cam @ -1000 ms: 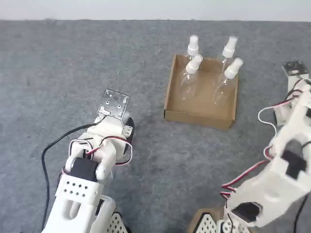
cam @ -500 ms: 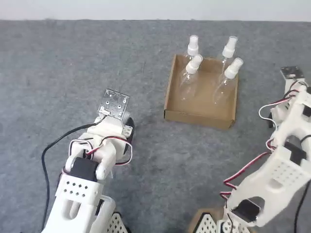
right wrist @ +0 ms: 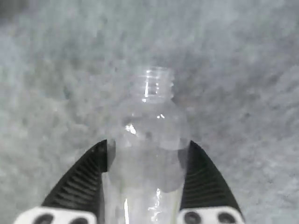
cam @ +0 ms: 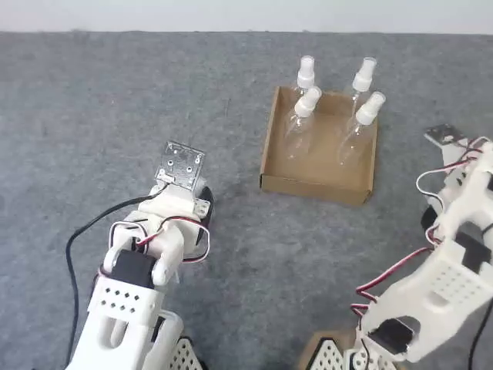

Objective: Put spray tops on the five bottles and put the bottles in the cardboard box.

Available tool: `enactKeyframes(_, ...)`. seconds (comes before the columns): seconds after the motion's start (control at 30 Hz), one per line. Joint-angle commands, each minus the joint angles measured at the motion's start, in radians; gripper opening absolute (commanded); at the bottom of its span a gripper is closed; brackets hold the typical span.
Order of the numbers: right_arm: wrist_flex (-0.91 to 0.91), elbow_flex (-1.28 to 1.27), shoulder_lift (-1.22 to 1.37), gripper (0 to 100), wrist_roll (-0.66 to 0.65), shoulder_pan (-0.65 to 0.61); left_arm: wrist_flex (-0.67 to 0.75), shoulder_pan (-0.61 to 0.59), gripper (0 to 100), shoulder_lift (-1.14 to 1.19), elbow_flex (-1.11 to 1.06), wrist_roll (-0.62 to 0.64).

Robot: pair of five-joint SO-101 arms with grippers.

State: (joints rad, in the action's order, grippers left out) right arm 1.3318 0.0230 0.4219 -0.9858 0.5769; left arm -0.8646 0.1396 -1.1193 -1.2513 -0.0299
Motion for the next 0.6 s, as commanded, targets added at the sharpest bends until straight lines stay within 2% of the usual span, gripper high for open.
enactKeyframes(0.0,-0.056,-0.077,-0.154,2.3,-0.02,0.051,0.029,-0.005,1,-0.031,0.012,0.014)
enactKeyframes(0.13,-0.165,-0.262,-0.263,2.7,-0.008,0.093,0.029,-0.005,1,-0.031,0.01,0.014)
enactKeyframes(0.27,-0.288,-0.4,-0.349,3.5,0.115,0.114,0.029,-0.005,1,-0.031,0.01,0.014)
enactKeyframes(0.33,-0.309,-0.436,-0.38,8.6,0.117,0.113,0.029,-0.005,1,-0.031,0.01,0.014)
enactKeyframes(0.5,-0.286,-0.439,-0.404,28.7,0.118,0.091,0.028,-0.005,1,-0.031,0.01,0.014)
enactKeyframes(0.57,-0.269,-0.431,-0.414,30.7,0.118,0.067,0.028,-0.005,1,-0.031,0.01,0.014)
